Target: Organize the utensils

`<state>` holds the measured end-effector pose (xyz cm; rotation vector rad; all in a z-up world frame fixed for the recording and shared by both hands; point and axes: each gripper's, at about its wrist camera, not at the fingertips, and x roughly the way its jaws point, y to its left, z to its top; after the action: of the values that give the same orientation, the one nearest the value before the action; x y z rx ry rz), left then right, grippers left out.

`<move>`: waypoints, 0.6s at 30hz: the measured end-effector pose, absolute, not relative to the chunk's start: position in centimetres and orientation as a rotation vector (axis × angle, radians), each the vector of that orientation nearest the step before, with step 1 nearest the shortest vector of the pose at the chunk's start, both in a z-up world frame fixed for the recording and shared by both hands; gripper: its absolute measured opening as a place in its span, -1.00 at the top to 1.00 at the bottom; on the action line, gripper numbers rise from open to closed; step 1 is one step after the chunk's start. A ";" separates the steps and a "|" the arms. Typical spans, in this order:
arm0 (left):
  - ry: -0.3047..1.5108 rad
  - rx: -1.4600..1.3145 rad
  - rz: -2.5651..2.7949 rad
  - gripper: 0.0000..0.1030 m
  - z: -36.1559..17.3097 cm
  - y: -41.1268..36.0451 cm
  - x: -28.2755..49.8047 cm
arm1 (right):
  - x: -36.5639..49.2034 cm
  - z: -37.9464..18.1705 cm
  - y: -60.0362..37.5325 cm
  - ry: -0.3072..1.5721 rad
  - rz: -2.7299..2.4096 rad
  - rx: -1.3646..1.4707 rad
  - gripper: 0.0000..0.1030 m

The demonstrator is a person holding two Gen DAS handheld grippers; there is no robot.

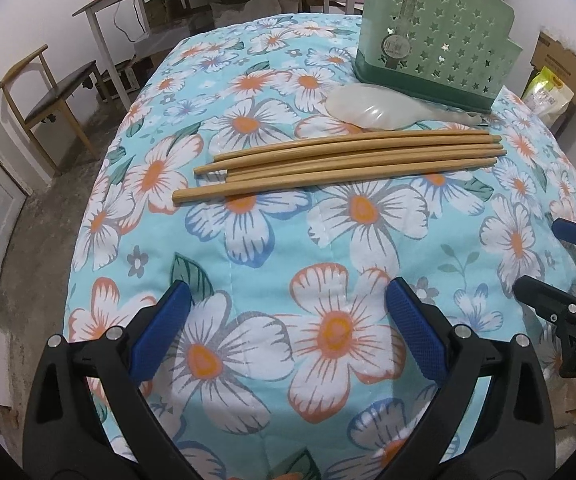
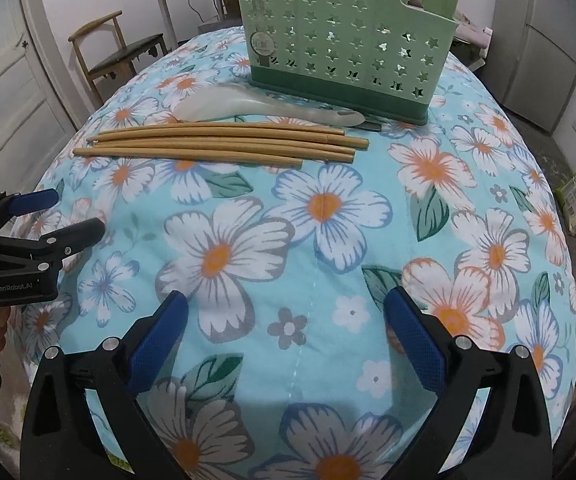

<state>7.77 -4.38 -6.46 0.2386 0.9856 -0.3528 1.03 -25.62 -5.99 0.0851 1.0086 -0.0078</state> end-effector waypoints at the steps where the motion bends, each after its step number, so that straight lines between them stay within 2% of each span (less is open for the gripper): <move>1: 0.986 0.238 -0.351 -0.84 -6.5 -4.4 7.8 | 1.0 -6.0 -25.6 1.007 -0.008 0.086 -0.88; 10: 0.921 0.267 -0.345 -0.86 -6.8 -4.5 6.9 | 0.5 -6.0 -26.2 0.995 0.035 0.090 -0.88; 18: 0.961 0.240 -0.407 -0.85 -6.3 -3.9 7.4 | 0.0 -5.7 -26.5 0.986 0.053 0.098 -0.87</move>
<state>7.36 -3.93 -6.28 0.2404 0.9615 -0.4070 -0.02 -26.48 -5.71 0.0977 0.9857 0.0531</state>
